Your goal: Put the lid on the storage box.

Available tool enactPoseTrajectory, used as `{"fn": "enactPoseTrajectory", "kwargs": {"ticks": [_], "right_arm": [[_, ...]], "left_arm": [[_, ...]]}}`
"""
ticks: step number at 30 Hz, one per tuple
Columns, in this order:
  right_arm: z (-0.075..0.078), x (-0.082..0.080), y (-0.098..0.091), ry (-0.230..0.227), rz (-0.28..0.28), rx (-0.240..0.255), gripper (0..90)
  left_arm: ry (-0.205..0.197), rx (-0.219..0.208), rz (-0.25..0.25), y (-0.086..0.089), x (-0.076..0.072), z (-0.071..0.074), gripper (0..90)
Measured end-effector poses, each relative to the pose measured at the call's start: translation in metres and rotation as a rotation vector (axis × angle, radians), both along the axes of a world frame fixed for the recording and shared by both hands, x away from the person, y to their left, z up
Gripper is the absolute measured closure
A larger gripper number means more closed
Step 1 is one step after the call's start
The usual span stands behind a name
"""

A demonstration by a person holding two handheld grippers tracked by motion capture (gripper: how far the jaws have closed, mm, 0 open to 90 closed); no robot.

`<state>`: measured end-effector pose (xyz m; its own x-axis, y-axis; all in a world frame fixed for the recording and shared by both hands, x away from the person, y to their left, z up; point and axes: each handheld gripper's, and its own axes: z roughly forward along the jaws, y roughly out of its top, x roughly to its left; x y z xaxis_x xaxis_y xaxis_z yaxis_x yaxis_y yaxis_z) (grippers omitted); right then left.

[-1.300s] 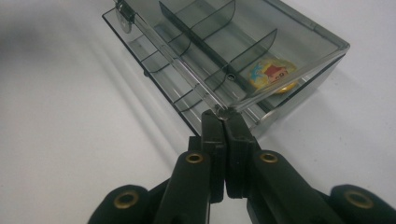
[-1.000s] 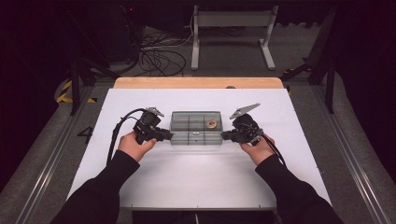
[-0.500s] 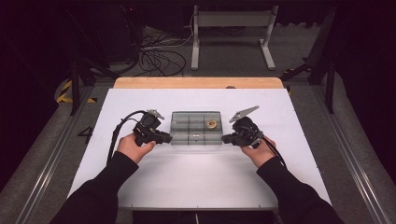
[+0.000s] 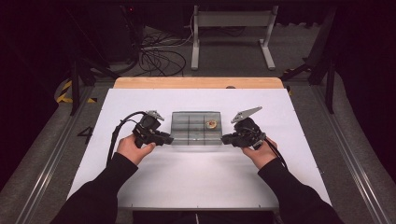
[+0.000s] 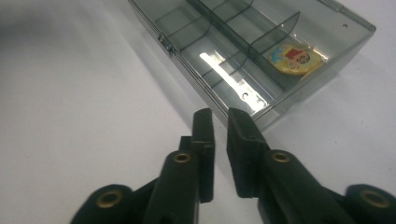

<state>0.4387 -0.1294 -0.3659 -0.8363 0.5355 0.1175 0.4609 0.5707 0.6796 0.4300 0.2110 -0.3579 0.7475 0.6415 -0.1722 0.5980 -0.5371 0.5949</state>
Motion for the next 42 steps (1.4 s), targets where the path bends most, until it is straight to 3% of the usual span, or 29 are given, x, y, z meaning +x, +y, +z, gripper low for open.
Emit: {"fn": "enactPoseTrajectory", "kwargs": {"ticks": [4,9,13,25,34,40,42], "right_arm": [[0.007,-0.002,-0.001,-0.028,-0.006,0.036,55.9],[0.017,-0.008,-0.002,-0.106,-0.022,0.083,32.2],[0.021,-0.011,-0.001,-0.132,-0.010,0.104,17.9],[0.030,-0.021,-0.002,-0.188,0.021,0.160,7.8],[0.037,-0.040,-0.007,-0.302,0.066,0.196,3.2],[0.033,-0.050,-0.013,-0.327,0.062,0.235,1.9],[0.031,-0.051,-0.016,-0.329,0.062,0.248,1.3]], "left_arm": [[-0.086,-0.051,0.011,0.000,-0.007,0.008,52.4],[-0.215,-0.082,0.018,0.001,-0.016,0.016,34.3],[-0.271,-0.092,0.038,0.002,-0.020,0.021,23.7],[-0.337,-0.139,0.052,0.009,-0.029,0.030,16.9],[-0.411,-0.199,0.057,0.016,-0.047,0.035,10.7],[-0.469,-0.184,0.074,0.020,-0.060,0.032,9.7],[-0.479,-0.199,0.063,0.023,-0.064,0.029,9.5]]}}
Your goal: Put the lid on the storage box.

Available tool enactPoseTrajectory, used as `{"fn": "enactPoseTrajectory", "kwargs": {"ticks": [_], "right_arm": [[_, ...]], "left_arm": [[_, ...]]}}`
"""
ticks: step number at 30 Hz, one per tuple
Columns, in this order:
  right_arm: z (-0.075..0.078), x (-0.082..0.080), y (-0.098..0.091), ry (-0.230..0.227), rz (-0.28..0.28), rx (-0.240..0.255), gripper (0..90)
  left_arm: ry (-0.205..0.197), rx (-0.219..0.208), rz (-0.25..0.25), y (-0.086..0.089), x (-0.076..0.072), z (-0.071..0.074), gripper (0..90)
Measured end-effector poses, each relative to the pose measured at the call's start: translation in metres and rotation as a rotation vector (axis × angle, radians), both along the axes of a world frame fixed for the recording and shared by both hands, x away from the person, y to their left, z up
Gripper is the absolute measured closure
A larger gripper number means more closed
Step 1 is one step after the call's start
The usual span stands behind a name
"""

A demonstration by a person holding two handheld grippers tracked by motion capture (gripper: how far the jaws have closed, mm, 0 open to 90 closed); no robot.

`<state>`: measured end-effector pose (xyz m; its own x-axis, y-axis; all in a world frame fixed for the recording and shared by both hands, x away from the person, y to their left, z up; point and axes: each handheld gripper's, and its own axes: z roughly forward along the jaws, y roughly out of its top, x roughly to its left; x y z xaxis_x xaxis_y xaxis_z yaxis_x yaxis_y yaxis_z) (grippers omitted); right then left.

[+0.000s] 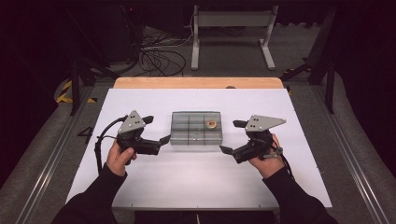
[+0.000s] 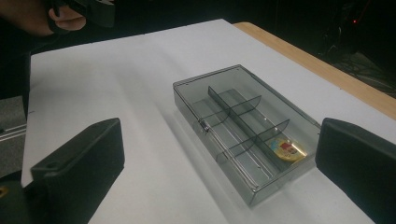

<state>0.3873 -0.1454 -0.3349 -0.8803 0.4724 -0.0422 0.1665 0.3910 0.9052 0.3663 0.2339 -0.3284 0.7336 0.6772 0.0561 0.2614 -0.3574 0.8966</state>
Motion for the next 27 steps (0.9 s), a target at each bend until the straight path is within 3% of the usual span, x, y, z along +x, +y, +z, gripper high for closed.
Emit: {"fn": "enactPoseTrajectory", "kwargs": {"ticks": [4,13,27], "right_arm": [[-0.009,-0.004,-0.007,0.003,0.002,0.031,1.0],[-0.033,-0.014,-0.026,-0.003,-0.015,0.052,0.6],[-0.064,-0.016,-0.049,0.054,-0.071,0.052,0.3]], "left_arm": [[-0.019,-0.034,-0.011,0.008,-0.007,-0.006,9.0],[-0.049,-0.042,-0.001,0.024,-0.020,-0.030,8.9],[0.013,-0.024,0.011,0.040,-0.026,-0.069,8.5]]}}
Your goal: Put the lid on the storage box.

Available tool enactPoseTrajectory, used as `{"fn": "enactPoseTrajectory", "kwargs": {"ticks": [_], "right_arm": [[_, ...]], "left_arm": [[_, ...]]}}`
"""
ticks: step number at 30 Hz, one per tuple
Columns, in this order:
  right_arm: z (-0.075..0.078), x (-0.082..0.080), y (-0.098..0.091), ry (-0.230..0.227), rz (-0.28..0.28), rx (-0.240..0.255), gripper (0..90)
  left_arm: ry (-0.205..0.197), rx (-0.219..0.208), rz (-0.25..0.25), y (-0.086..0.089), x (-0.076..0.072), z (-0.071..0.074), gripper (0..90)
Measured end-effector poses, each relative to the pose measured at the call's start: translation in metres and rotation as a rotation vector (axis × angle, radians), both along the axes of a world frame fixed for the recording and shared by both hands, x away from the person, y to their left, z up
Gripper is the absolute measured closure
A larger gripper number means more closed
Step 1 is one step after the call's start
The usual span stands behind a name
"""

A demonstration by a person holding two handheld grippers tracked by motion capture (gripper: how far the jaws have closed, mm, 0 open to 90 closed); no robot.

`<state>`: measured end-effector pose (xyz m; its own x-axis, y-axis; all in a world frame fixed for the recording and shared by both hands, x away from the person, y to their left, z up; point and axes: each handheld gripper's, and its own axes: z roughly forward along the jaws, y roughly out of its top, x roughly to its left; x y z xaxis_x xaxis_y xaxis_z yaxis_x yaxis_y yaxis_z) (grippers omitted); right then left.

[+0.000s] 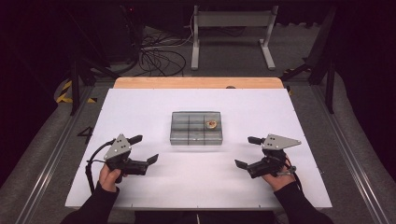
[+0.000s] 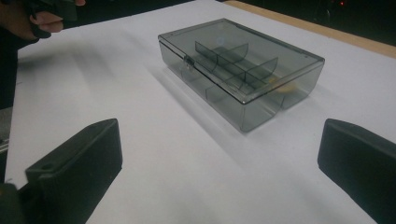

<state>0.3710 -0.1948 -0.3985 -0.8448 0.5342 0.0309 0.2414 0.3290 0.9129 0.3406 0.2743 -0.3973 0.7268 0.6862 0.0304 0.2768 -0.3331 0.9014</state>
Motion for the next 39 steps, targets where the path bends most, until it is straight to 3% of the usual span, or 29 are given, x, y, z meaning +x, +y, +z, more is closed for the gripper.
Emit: {"fn": "enactPoseTrajectory", "kwargs": {"ticks": [5,12,17,20,28,34,39], "right_arm": [[-0.009,0.000,-0.005,0.016,-0.022,-0.002,0.3],[-0.021,-0.001,-0.013,0.063,-0.041,-0.001,0.3],[-0.027,-0.003,-0.017,0.075,-0.053,-0.017,0.3],[-0.028,-0.005,-0.018,0.080,-0.057,-0.026,0.3],[-0.032,-0.010,-0.018,0.090,-0.073,-0.054,0.7],[-0.032,-0.008,-0.018,0.094,-0.075,-0.044,0.8],[-0.032,-0.008,-0.018,0.090,-0.071,-0.039,0.7]], "left_arm": [[0.030,0.008,0.003,0.006,-0.002,-0.012,8.1],[0.032,0.029,0.014,0.010,-0.004,-0.024,7.4],[0.050,0.000,0.026,0.013,-0.006,-0.031,6.7],[0.051,-0.019,0.038,0.016,-0.007,-0.032,6.7],[0.048,0.003,0.023,0.016,-0.007,-0.035,6.6],[0.054,-0.025,0.033,0.020,-0.005,-0.035,6.7],[0.046,-0.015,0.036,0.019,-0.004,-0.035,6.7]]}}
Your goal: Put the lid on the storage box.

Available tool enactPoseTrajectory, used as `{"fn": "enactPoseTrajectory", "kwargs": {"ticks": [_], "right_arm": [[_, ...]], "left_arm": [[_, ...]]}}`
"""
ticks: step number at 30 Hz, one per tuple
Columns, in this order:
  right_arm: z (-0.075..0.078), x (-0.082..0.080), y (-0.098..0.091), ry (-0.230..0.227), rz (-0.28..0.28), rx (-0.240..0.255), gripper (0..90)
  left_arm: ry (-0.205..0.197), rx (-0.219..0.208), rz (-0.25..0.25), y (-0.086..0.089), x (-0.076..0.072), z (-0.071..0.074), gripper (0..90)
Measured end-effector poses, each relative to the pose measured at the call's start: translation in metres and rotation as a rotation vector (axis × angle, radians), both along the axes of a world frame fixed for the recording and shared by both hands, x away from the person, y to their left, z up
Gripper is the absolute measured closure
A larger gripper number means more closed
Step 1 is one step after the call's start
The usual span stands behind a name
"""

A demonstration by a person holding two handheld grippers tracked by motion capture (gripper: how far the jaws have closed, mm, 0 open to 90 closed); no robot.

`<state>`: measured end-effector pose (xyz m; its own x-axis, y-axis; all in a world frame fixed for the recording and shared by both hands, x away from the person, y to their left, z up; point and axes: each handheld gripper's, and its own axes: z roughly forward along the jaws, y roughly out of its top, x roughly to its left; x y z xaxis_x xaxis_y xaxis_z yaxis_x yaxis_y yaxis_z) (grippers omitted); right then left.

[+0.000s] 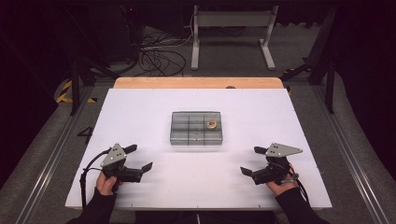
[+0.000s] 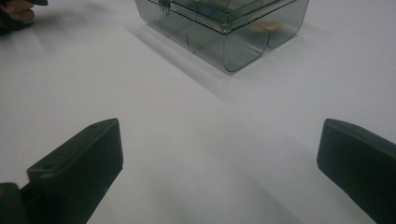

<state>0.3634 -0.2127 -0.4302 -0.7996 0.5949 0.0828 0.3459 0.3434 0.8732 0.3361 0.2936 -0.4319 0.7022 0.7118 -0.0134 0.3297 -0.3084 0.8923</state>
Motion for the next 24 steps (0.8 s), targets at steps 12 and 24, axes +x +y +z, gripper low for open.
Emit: {"fn": "enactPoseTrajectory", "kwargs": {"ticks": [12,24], "right_arm": [[0.0000,0.0002,-0.0001,-0.001,0.002,0.003,0.7],[0.0001,0.0004,0.0009,-0.003,0.007,0.003,0.8]], "left_arm": [[0.002,0.007,0.015,-0.0008,-0.0001,-0.0002,6.7],[0.010,0.002,0.023,0.0001,0.0005,-0.0003,6.7]]}}
